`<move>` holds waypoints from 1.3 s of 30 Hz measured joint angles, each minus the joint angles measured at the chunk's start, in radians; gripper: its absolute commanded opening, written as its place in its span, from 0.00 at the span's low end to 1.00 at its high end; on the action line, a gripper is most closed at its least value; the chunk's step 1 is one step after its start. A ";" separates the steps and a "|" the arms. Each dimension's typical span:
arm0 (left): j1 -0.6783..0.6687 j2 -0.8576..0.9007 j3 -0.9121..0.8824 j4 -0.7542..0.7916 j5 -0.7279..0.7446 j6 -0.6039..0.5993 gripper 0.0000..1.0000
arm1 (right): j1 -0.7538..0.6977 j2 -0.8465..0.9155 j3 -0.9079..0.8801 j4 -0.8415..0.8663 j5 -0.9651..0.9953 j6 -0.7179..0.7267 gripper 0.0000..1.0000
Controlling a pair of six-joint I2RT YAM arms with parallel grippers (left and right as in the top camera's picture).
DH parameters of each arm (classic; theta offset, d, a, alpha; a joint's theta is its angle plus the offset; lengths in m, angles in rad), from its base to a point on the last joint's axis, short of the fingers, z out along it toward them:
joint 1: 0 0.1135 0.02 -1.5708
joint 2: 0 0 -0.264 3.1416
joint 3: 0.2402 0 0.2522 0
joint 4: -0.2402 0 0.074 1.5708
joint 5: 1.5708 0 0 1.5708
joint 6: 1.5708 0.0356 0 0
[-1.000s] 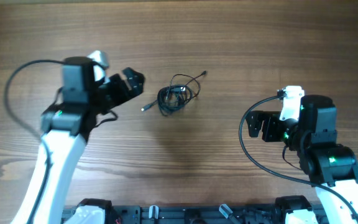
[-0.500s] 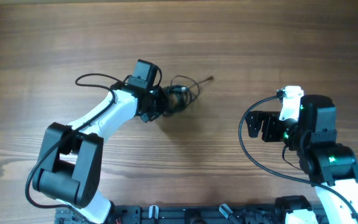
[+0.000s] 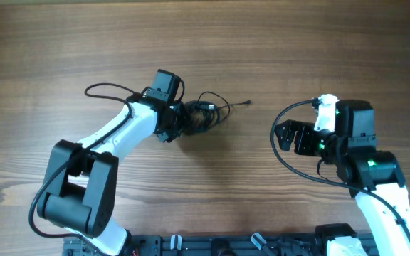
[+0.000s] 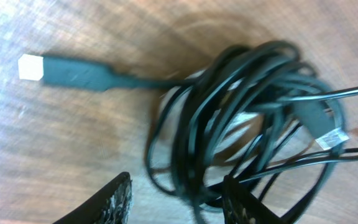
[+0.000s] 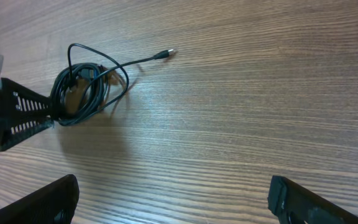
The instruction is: Untangle cables
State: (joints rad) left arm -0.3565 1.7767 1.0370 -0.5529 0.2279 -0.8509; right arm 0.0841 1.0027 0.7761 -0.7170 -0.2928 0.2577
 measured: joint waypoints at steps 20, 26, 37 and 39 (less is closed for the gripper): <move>-0.063 -0.462 -0.004 0.021 0.266 0.189 0.04 | 0.000 0.193 0.000 0.209 -0.330 0.079 1.00; -0.063 -0.474 -0.006 0.194 0.533 0.197 0.04 | 0.022 0.224 0.000 0.279 -0.416 0.083 1.00; -0.063 -0.473 -0.005 0.141 0.742 0.220 0.04 | 0.121 0.235 0.005 0.480 -0.394 0.262 0.04; -0.063 -0.473 -0.006 0.060 0.678 0.249 0.26 | 0.122 0.236 0.005 0.450 -0.378 0.277 0.04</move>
State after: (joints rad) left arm -0.4198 1.3037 1.0309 -0.4931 0.9054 -0.6022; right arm 0.2062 1.2385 0.7807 -0.2672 -0.6708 0.5350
